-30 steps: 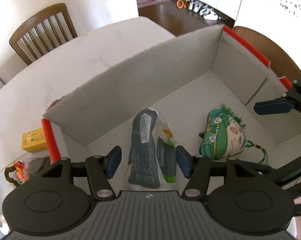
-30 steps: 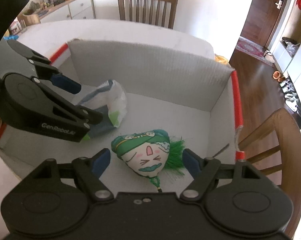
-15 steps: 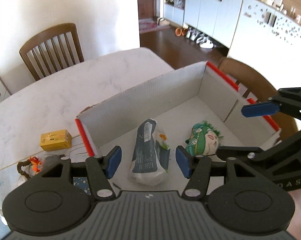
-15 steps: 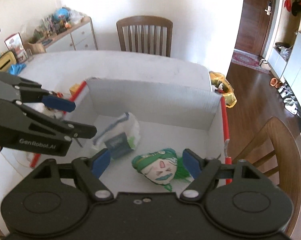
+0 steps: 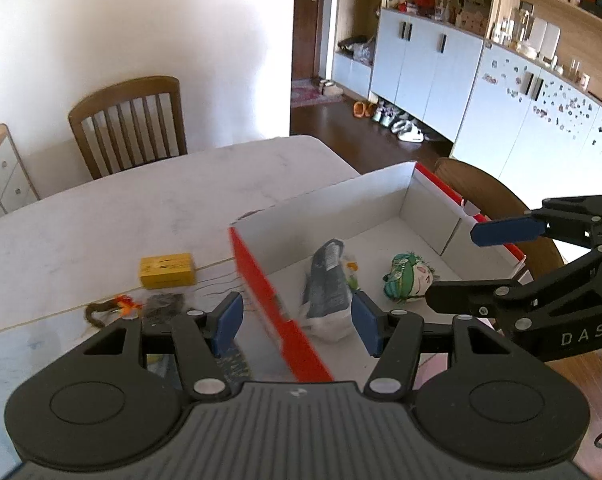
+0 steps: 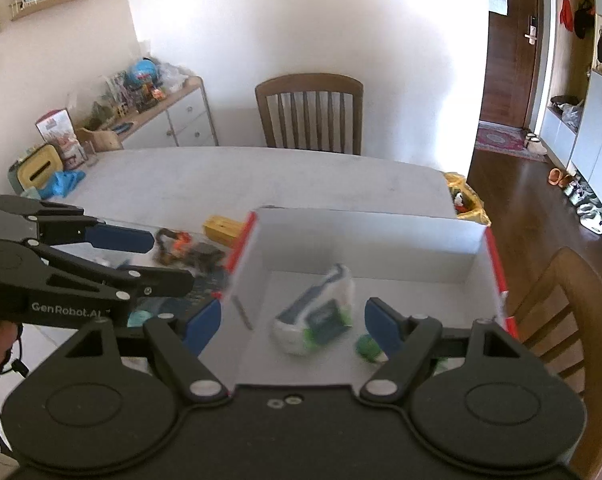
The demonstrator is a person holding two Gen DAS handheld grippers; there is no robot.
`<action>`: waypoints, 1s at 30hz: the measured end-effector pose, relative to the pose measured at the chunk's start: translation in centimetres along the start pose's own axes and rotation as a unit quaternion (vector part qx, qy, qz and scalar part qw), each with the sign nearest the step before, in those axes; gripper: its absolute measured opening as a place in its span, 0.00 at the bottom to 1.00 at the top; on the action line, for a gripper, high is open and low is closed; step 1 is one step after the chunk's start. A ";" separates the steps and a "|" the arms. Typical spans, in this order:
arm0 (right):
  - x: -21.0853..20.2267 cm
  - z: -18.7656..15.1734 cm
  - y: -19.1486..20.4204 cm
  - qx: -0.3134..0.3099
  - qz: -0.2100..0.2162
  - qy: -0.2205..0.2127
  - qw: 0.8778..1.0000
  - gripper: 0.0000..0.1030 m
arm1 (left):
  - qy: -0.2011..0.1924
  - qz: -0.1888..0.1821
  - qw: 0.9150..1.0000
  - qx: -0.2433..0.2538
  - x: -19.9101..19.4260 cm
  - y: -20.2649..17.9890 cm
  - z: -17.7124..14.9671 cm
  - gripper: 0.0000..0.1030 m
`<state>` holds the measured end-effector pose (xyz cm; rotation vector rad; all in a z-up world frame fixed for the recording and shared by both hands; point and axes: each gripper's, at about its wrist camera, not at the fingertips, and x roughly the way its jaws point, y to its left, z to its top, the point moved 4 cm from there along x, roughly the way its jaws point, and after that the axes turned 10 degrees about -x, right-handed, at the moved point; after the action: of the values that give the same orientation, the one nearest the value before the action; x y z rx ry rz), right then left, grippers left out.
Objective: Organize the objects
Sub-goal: 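Withdraw both tools from the box back toward the mat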
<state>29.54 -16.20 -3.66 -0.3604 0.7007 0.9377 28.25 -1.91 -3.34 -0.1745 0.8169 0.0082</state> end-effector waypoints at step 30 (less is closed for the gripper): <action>2.7 1.6 13.8 0.043 0.011 -0.014 0.999 0.97 | -0.048 0.055 0.995 -0.073 -7.7 19.3 -6.6 0.82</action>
<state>19.75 -6.01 -4.21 -0.2636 0.7178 0.9295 16.74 16.49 -5.11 -0.2656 0.7302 0.1801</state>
